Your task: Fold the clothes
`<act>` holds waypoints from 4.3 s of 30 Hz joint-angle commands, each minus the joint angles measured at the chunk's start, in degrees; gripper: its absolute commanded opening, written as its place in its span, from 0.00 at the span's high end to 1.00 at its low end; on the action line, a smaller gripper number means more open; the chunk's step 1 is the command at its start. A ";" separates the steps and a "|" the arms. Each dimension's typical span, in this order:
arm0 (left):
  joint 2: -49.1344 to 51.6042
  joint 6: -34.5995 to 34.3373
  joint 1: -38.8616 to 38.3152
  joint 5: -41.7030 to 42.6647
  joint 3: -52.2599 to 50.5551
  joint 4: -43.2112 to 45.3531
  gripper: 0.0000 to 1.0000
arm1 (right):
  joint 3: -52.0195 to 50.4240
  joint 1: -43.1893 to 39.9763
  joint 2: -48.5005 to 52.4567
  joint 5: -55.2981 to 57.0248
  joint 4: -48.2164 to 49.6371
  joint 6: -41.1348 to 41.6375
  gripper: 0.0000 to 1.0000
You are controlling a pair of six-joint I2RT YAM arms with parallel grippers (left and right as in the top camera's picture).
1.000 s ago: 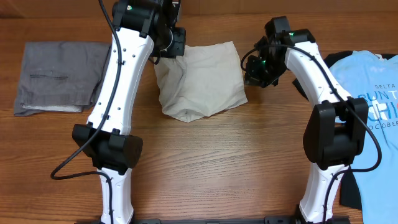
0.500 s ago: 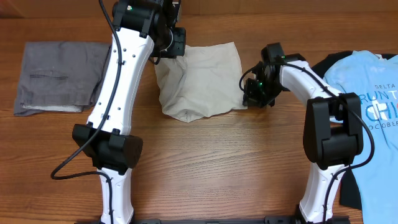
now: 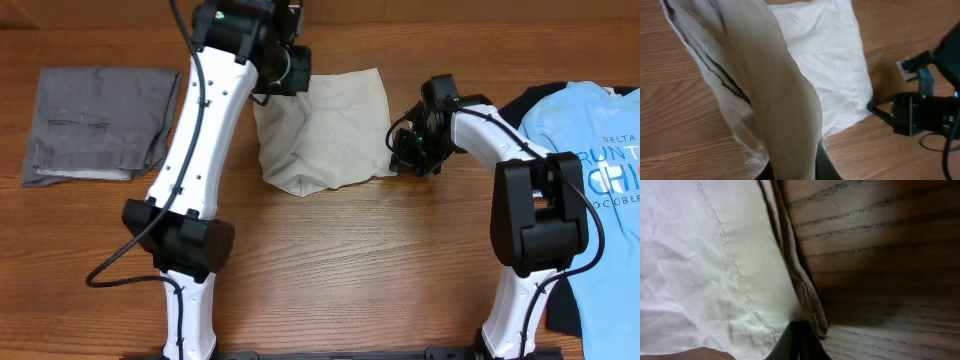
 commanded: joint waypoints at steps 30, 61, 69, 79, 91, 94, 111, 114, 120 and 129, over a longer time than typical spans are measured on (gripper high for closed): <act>14.91 -2.71 -9.31 10.82 0.07 6.43 0.95 | -4.96 0.04 0.52 2.62 3.19 0.37 0.96; 14.36 2.56 -0.57 10.10 5.25 8.02 0.92 | 3.63 -3.41 -16.33 -9.20 -4.09 -1.79 0.96; 16.44 6.62 -0.61 4.22 4.57 14.14 0.96 | 0.96 -1.49 -11.91 -8.98 2.54 -1.81 0.96; 26.05 6.32 0.11 -3.50 4.57 20.13 0.96 | -2.08 -0.46 -0.61 -3.80 8.26 -1.79 0.96; 30.32 4.20 3.19 -4.37 6.93 25.14 0.96 | -2.38 -0.42 4.07 -2.45 7.43 -1.62 0.96; 26.67 4.17 4.04 -1.68 10.29 22.08 0.94 | -2.38 -0.42 4.07 -2.47 7.39 -1.60 0.96; 14.08 2.23 6.36 -3.04 12.15 8.85 0.89 | 3.91 -0.35 -3.67 -12.74 -1.66 -3.15 0.96; 18.40 2.21 6.34 -2.93 12.11 12.35 0.96 | 3.85 -0.02 -3.65 -22.21 -1.99 -3.45 0.96; 28.39 0.28 6.69 -2.78 12.09 19.98 0.96 | 3.67 5.86 -3.65 -28.83 2.34 -3.67 0.96; 31.76 0.31 6.78 -2.75 12.09 23.63 0.96 | 3.63 16.85 -2.16 -11.65 13.92 12.37 0.96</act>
